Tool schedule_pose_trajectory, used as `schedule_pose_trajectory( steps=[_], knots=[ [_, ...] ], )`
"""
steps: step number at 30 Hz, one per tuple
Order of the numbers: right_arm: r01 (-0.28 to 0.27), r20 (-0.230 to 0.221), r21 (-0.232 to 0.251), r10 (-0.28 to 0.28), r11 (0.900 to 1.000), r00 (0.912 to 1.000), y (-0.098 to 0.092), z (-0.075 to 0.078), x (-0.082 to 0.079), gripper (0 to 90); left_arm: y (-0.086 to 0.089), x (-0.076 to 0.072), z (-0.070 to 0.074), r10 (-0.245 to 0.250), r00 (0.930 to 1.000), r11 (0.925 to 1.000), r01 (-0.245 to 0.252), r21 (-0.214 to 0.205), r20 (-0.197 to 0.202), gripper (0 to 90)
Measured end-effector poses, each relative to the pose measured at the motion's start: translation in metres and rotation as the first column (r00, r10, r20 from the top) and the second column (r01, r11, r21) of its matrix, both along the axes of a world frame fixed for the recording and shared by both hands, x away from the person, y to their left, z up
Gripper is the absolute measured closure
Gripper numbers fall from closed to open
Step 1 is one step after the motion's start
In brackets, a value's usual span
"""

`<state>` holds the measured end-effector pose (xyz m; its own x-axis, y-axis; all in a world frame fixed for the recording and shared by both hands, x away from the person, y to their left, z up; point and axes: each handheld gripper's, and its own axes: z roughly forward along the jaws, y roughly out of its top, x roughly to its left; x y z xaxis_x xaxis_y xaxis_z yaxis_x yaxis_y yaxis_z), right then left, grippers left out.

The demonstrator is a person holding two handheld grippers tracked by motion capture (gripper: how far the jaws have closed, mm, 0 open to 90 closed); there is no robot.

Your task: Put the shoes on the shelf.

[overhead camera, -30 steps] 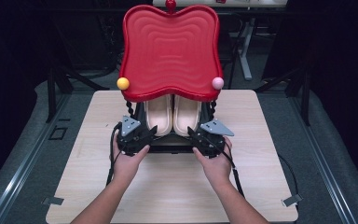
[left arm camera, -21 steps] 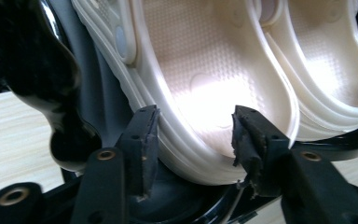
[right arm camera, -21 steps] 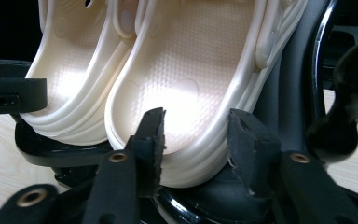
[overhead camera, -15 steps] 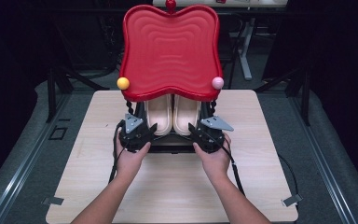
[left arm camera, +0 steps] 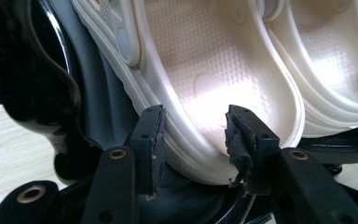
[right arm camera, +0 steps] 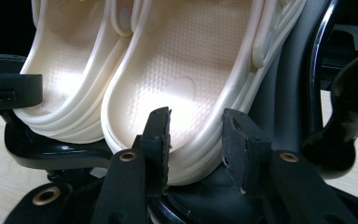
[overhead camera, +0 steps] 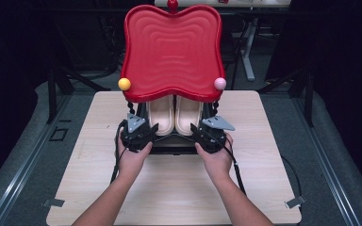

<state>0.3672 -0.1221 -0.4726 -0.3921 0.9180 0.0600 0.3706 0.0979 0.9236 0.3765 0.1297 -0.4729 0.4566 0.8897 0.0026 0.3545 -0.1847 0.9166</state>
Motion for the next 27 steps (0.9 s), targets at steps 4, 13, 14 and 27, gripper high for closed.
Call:
schedule_pose_trajectory(
  steps=[4, 13, 14, 27],
  knots=[
    [-0.001, -0.004, 0.006, 0.001, 1.0000, 1.0000, -0.001, 0.000, 0.001, 61.7, 0.000, 0.000, 0.000, -0.001, 1.0000, 1.0000, 0.001, 0.000, -0.001, 57.2],
    [-0.009, 0.001, 0.004, 0.009, 0.9999, 1.0000, 0.000, 0.000, 0.000, 57.1, 0.002, -0.001, 0.000, -0.004, 1.0000, 0.9999, 0.004, -0.015, -0.008, 56.1],
    [-0.010, 0.001, 0.006, 0.010, 0.9999, 0.9999, 0.000, 0.000, 0.000, 56.7, 0.002, -0.001, 0.000, -0.009, 0.9999, 0.9997, 0.009, -0.024, -0.011, 55.1],
    [-0.043, 0.038, 0.023, 0.042, 0.9988, 0.9984, -0.002, 0.002, -0.016, 55.5, 0.005, -0.013, 0.002, -0.049, 0.9988, 0.9982, 0.049, -0.035, 0.007, 50.8]
  ],
)
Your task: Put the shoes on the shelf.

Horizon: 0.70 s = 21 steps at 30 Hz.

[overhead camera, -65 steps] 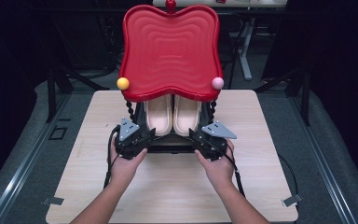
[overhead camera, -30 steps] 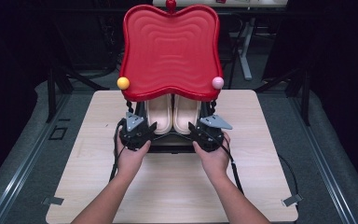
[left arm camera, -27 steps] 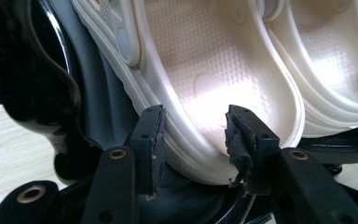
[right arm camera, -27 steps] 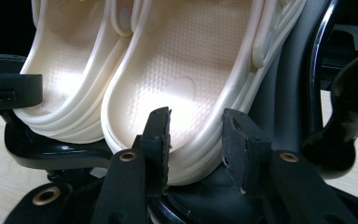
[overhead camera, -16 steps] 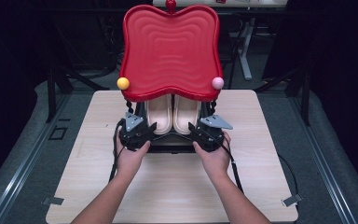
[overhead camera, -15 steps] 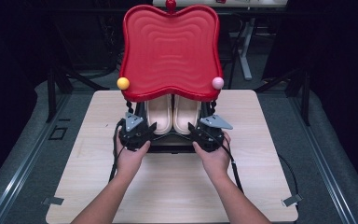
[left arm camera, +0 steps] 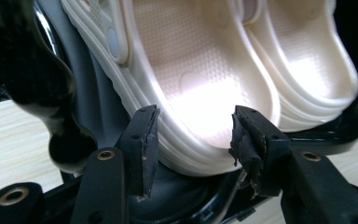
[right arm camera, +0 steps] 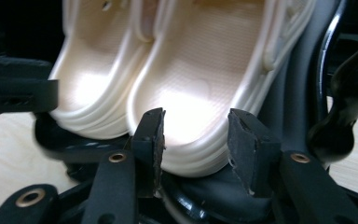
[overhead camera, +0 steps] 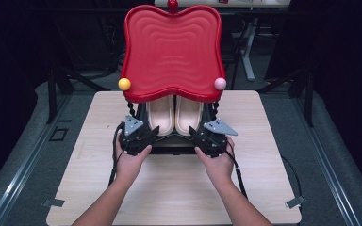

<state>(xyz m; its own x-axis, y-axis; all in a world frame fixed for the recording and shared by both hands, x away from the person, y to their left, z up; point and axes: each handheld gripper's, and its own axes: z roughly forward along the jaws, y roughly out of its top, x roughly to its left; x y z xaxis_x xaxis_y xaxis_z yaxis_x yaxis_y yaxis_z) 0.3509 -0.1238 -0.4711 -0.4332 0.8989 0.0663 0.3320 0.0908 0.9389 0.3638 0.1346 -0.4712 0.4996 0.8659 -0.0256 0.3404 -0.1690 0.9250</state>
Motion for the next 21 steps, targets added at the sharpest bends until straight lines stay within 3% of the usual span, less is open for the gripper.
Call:
schedule_pose_trajectory(
  steps=[9, 16, 21],
  knots=[
    [-0.039, 0.051, -0.048, 0.042, 0.9981, 0.9978, -0.009, 0.001, -0.029, 50.9, 0.018, -0.025, -0.001, -0.049, 0.9984, 0.9985, 0.049, -0.022, 0.030, 47.6],
    [-0.049, 0.029, -0.099, 0.052, 0.9939, 0.9982, -0.023, -0.011, -0.048, 48.9, 0.039, -0.042, -0.010, -0.046, 0.9987, 0.9987, 0.046, -0.019, 0.020, 45.6],
    [-0.063, 0.005, -0.082, 0.064, 0.9946, 0.9980, -0.035, -0.018, -0.059, 46.9, 0.056, -0.056, -0.022, -0.043, 0.9990, 0.9989, 0.043, -0.015, 0.007, 44.5]
  ],
)
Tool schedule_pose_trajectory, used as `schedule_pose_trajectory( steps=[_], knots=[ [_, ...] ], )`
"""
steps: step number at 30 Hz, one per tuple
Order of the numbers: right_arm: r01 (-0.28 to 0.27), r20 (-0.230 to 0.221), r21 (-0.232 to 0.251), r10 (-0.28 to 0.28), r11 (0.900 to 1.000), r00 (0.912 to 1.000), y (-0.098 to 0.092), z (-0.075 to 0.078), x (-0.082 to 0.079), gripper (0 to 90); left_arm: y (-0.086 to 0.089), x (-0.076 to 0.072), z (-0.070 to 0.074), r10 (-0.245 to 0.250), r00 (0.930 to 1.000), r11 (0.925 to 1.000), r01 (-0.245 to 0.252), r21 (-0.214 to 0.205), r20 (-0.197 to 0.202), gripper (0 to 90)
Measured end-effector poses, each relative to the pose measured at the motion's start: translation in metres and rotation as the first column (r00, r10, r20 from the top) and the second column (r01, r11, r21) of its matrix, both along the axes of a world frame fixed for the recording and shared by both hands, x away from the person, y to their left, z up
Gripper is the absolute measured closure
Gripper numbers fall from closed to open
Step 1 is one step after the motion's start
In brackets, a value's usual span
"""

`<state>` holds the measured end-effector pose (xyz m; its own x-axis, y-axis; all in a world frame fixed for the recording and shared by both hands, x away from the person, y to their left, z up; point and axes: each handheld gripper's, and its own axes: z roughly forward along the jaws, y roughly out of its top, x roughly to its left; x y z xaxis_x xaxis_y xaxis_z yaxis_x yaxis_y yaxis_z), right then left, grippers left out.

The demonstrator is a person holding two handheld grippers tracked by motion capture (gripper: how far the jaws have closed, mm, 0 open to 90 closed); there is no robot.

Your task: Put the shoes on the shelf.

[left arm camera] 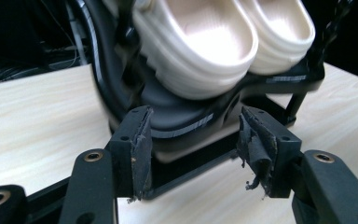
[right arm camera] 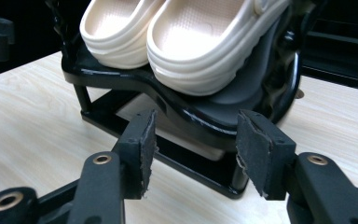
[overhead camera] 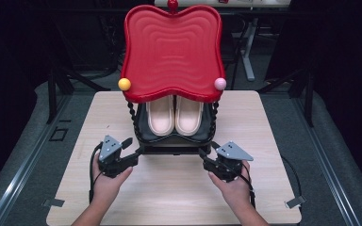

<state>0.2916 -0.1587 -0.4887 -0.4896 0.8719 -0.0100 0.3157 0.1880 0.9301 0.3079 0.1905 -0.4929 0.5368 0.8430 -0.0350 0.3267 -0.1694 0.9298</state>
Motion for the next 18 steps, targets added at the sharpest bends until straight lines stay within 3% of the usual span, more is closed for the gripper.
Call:
schedule_pose_trajectory(
  steps=[4, 9, 14, 18],
  knots=[
    [-0.012, 0.002, -0.015, 0.012, 0.9998, 0.9999, -0.011, -0.005, -0.010, 45.2, 0.012, -0.010, -0.011, 0.006, 0.9998, 0.9993, -0.006, 0.036, -0.017, 44.1],
    [0.009, 0.000, -0.084, -0.009, 0.9964, 1.0000, -0.027, -0.019, -0.018, 42.3, 0.027, -0.019, -0.022, 0.022, 0.9988, 0.9986, -0.020, 0.049, -0.043, 43.3],
    [0.031, -0.004, -0.091, -0.031, 0.9953, 0.9995, -0.035, -0.030, -0.021, 41.7, 0.036, -0.024, -0.030, 0.035, 0.9982, 0.9958, -0.031, 0.086, -0.049, 42.2],
    [0.027, -0.019, -0.089, -0.029, 0.9957, 0.9994, -0.039, -0.036, -0.019, 40.9, 0.041, -0.022, -0.040, 0.043, 0.9957, 0.9951, -0.035, 0.093, -0.082, 42.2]
  ],
)
